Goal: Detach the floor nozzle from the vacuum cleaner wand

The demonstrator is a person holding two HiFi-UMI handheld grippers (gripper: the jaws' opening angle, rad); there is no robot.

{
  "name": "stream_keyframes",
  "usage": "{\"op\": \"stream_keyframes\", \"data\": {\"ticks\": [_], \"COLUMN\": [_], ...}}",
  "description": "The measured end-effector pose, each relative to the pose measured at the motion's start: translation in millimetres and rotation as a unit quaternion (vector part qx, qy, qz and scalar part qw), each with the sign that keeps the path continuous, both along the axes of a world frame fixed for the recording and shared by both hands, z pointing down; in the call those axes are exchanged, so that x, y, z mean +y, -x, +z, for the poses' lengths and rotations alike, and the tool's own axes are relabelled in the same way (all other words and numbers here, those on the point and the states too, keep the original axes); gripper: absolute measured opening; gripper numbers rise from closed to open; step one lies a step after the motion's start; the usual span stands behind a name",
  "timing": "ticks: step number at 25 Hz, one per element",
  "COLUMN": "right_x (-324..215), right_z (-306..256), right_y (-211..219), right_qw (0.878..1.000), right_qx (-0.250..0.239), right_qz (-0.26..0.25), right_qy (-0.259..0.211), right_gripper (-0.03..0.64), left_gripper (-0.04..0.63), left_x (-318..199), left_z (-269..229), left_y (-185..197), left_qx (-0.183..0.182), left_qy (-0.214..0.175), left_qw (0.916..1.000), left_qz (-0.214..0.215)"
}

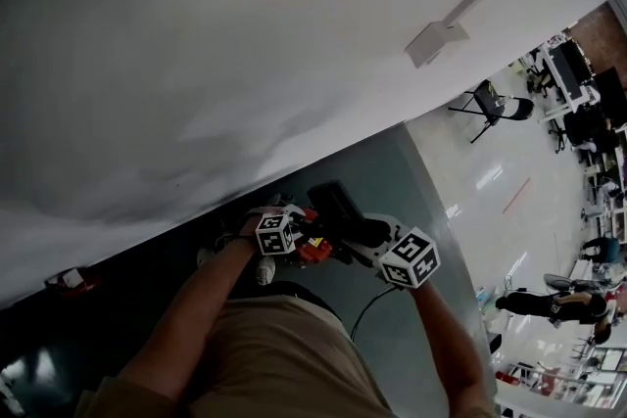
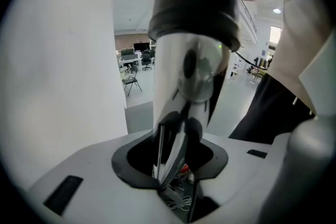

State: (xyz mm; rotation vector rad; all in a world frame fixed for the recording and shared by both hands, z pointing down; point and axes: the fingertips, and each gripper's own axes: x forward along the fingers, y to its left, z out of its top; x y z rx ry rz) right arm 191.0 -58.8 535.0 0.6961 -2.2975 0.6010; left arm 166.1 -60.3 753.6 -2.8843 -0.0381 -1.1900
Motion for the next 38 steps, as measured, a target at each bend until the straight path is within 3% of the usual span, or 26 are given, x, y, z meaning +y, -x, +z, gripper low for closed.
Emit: {"op": "stream_keyframes", "data": {"ticks": [2,5,9,10,13,18,21,25,29,33,36,38], "right_x": [4.1,-4.7,0.8,1.9,-7.8,-9.1,-13.7,-3.7,-8.8,2.1,1.4,-5.2], "right_z": [-0.2,1.7,-3.4,-2.9,2.6,-5.6,-7.8,-10.4,-0.8,-3.9,-4.8,-9.9], "right_y": [-1.7,-17.1,0.6,1.5,-9.7,-4.6,-13.1,-0.1,-15.7,-6.1,-19.3,-23.4], "right_qw": [0.999,0.999,0.998,0.998,0.998,0.998,0.998,0.996,0.994,0.996,0.993,0.993], "right_qx": [0.014,-0.049,0.044,0.038,-0.047,-0.012,-0.046,0.019,-0.086,-0.05,-0.089,-0.09], "right_qz": [-0.019,-0.011,-0.039,-0.043,-0.028,-0.047,-0.037,-0.082,-0.058,-0.068,-0.076,-0.071], "right_qy": [-0.022,0.01,-0.03,-0.032,-0.001,-0.031,-0.01,-0.036,0.021,-0.022,-0.008,-0.007], "right_gripper": [0.206,0.206,0.207,0.207,0.206,0.206,0.204,0.202,0.201,0.201,0.2,0.2], "left_gripper": [0.133,0.133,0.133,0.133,0.133,0.133,0.133,0.133,0.133,0.133,0.133,0.133], "left_x": [2.0,4.0,0.9,2.0,3.0,-5.6,-2.0,-3.6,3.9,4.0,11.8,6.9], "left_z": [-0.7,-4.6,-0.9,-1.4,-1.8,-3.5,-9.8,-4.6,-4.3,0.1,-7.6,-11.0], "left_y": [-2.5,-5.1,-3.1,-1.6,-0.2,-1.9,-2.6,-3.0,-2.5,-0.2,-3.5,-7.2], "left_qx": [0.001,0.011,-0.003,-0.002,0.007,-0.002,0.011,0.005,0.017,0.004,0.017,0.024], "left_qy": [-0.007,-0.005,-0.01,-0.011,-0.005,-0.01,-0.007,-0.008,-0.001,-0.004,-0.006,-0.002], "left_qw": [0.9999,0.9999,0.9998,0.9997,1.0,0.9999,0.9999,0.9999,0.9998,0.9996,0.9996,0.9996], "left_qz": [0.01,-0.002,0.018,0.02,0.002,0.005,-0.005,0.01,-0.003,0.026,0.022,0.012]}}
